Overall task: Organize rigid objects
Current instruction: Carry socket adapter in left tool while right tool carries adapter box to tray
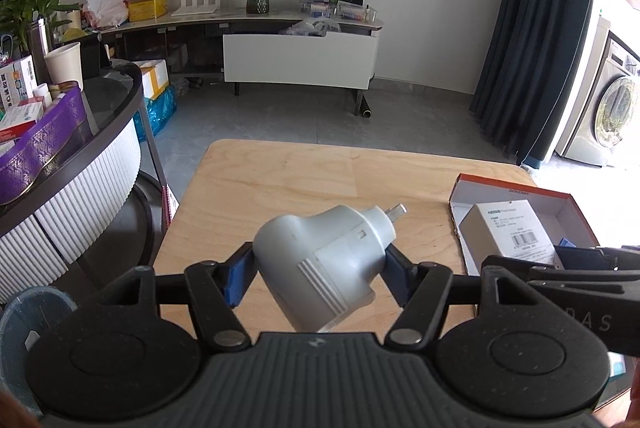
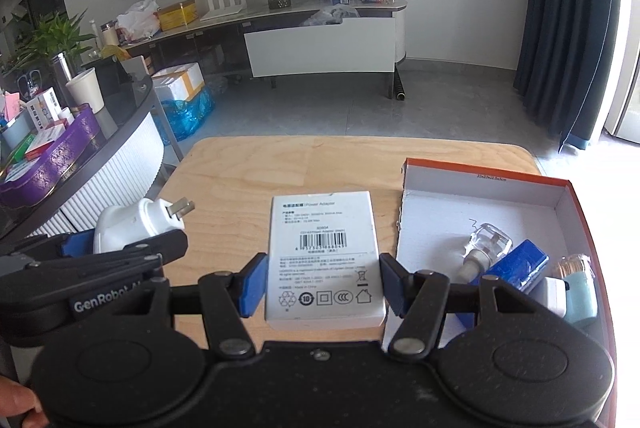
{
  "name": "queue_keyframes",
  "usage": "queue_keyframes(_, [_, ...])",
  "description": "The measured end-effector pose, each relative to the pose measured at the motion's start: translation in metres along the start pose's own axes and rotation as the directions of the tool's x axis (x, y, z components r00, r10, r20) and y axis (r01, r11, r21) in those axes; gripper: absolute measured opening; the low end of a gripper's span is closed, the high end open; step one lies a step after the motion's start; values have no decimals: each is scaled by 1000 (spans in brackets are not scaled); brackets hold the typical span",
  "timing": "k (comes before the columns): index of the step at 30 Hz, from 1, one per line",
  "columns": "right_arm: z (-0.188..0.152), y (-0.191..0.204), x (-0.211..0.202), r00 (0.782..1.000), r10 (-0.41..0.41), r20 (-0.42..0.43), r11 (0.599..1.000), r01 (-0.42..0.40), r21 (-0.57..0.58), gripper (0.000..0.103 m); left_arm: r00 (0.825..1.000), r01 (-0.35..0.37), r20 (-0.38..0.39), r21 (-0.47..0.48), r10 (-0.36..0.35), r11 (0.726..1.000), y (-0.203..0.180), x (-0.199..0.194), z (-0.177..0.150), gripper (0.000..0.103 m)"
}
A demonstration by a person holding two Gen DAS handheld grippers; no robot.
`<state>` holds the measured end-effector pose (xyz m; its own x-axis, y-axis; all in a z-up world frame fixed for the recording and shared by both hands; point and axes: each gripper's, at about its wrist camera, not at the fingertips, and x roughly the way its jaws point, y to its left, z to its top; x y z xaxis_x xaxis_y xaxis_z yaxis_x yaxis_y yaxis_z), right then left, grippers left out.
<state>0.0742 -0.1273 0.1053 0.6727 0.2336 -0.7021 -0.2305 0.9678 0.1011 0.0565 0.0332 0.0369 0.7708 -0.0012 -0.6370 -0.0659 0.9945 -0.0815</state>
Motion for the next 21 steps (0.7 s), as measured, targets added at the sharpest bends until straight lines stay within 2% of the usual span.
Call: queue_keyframes(21, [-17,-48,-38,996,-79,41,995,76,66,72,996,92,-3,72,-92,993,-50,-12,-18,67])
